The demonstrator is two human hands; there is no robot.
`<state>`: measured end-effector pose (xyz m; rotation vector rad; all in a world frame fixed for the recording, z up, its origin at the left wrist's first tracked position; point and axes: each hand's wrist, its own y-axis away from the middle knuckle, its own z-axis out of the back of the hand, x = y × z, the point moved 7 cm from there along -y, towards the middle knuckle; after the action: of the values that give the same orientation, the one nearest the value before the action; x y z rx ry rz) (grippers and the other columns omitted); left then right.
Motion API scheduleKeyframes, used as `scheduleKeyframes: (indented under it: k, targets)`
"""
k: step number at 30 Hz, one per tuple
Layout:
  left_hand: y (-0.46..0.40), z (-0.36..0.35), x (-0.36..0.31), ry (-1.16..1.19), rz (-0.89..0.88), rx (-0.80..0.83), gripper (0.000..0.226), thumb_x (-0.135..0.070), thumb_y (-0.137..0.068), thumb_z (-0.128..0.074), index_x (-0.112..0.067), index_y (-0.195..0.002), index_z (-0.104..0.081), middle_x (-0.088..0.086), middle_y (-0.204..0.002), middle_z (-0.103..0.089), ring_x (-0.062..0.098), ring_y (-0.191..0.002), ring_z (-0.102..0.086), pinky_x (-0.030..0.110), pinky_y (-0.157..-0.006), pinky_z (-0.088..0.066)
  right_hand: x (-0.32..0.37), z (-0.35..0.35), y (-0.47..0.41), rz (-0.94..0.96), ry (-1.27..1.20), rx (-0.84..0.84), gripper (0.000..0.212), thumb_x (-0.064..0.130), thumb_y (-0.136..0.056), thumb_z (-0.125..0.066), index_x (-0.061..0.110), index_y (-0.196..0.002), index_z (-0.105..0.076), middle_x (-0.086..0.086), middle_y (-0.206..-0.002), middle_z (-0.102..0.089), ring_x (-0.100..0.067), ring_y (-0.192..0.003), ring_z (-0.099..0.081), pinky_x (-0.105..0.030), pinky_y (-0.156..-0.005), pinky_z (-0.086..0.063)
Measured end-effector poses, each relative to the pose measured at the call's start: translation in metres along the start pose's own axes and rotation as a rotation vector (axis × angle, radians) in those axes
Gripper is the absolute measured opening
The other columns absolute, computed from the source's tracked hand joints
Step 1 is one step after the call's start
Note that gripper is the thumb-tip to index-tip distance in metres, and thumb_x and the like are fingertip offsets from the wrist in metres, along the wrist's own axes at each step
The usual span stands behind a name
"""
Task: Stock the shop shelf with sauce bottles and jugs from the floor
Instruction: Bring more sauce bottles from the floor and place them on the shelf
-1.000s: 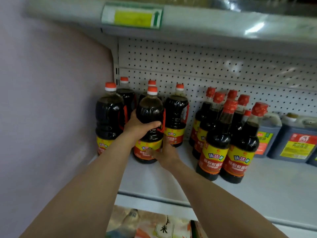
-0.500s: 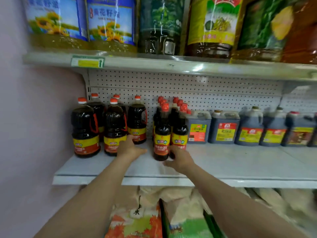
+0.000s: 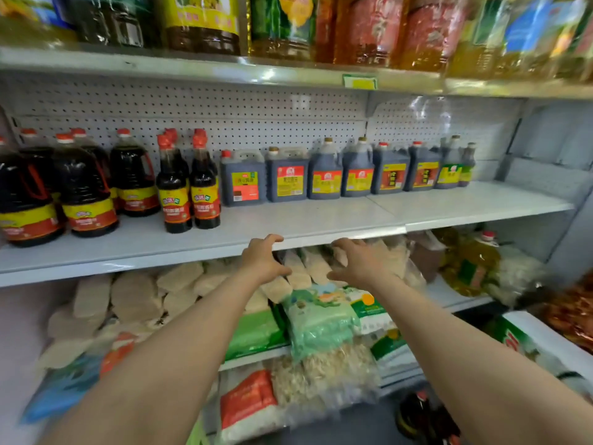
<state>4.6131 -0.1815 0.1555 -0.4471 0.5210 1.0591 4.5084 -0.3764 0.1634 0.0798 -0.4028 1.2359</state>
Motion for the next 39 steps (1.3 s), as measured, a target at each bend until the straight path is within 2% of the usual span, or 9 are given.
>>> scheduleKeyframes:
  k: [5,8,16,18,21,27,33,39]
  targets:
    - [0.025,-0.08,-0.067,-0.019,-0.062,0.077,0.089,-0.033,-0.066,-0.089,-0.03,-0.143,-0.046,0.015,-0.142,-0.045,0.033,-0.126,-0.05,0.034,-0.103,-0.044,-0.082,0.023,0.054,-0.098,-0.016,0.008,0.079,0.04,-0.078,-0.082,0.025,-0.146,-0.044,-0.009,-0.148,-0.046,-0.031,-0.135,-0.041,-0.039,-0.105,-0.039]
    - [0.032,-0.121,-0.096,-0.035,-0.082,0.118,0.09,-0.035,-0.064,-0.09,-0.031,-0.142,-0.046,0.014,-0.141,-0.048,0.032,-0.125,-0.051,0.035,-0.101,-0.046,-0.124,0.03,0.079,-0.145,-0.003,0.005,0.078,0.042,-0.078,-0.081,0.026,-0.145,-0.044,-0.01,-0.148,-0.044,-0.033,-0.136,-0.039,-0.04,-0.106,-0.039]
    - [0.01,-0.219,-0.154,-0.06,-0.203,0.256,0.092,-0.037,-0.064,-0.09,-0.029,-0.144,-0.045,0.011,-0.146,-0.042,0.029,-0.133,-0.042,0.035,-0.107,-0.04,-0.231,0.024,0.109,-0.326,-0.038,0.02,0.08,0.044,-0.079,-0.081,0.024,-0.146,-0.042,-0.011,-0.147,-0.045,-0.033,-0.138,-0.036,-0.045,-0.11,-0.039]
    - [-0.002,-0.25,-0.166,-0.062,-0.24,0.305,0.093,-0.038,-0.064,-0.09,-0.028,-0.144,-0.044,0.009,-0.148,-0.042,0.028,-0.136,-0.039,0.036,-0.108,-0.039,-0.258,0.018,0.109,-0.383,-0.04,0.048,0.079,0.044,-0.081,-0.079,0.024,-0.147,-0.041,-0.01,-0.148,-0.042,-0.034,-0.14,-0.033,-0.047,-0.111,-0.039]
    - [-0.024,-0.299,-0.18,-0.044,-0.241,0.399,0.093,-0.038,-0.065,-0.09,-0.03,-0.145,-0.042,0.01,-0.147,-0.042,0.032,-0.131,-0.043,0.038,-0.101,-0.044,-0.299,0.008,0.1,-0.462,-0.033,0.071,0.08,0.045,-0.081,-0.079,0.025,-0.148,-0.04,-0.009,-0.149,-0.041,-0.034,-0.139,-0.033,-0.05,-0.109,-0.041]
    - [-0.083,-0.389,-0.208,-0.04,-0.29,0.567,0.09,-0.035,-0.072,-0.087,-0.03,-0.147,-0.039,0.014,-0.143,-0.038,0.033,-0.127,-0.046,0.039,-0.102,-0.045,-0.377,-0.018,0.071,-0.632,-0.022,0.069,0.082,0.046,-0.077,-0.08,0.024,-0.146,-0.042,-0.01,-0.145,-0.045,-0.035,-0.136,-0.037,-0.047,-0.111,-0.037]
    - [-0.137,-0.463,-0.22,-0.105,-0.336,0.731,0.089,-0.034,-0.071,-0.086,-0.03,-0.147,-0.039,0.015,-0.138,-0.042,0.033,-0.118,-0.052,0.032,-0.091,-0.045,-0.436,-0.047,0.044,-0.801,-0.073,0.064,0.082,0.042,-0.077,-0.081,0.021,-0.146,-0.042,-0.013,-0.147,-0.042,-0.038,-0.136,-0.037,-0.044,-0.112,-0.035]
    - [-0.147,-0.544,-0.214,-0.156,-0.384,0.893,0.092,-0.035,-0.071,-0.087,-0.03,-0.149,-0.038,0.016,-0.143,-0.039,0.034,-0.126,-0.048,0.037,-0.101,-0.043,-0.485,-0.103,0.05,-0.981,-0.159,0.116,0.084,0.038,-0.078,-0.082,0.019,-0.147,-0.039,-0.014,-0.151,-0.034,-0.039,-0.136,-0.035,-0.045,-0.11,-0.039]
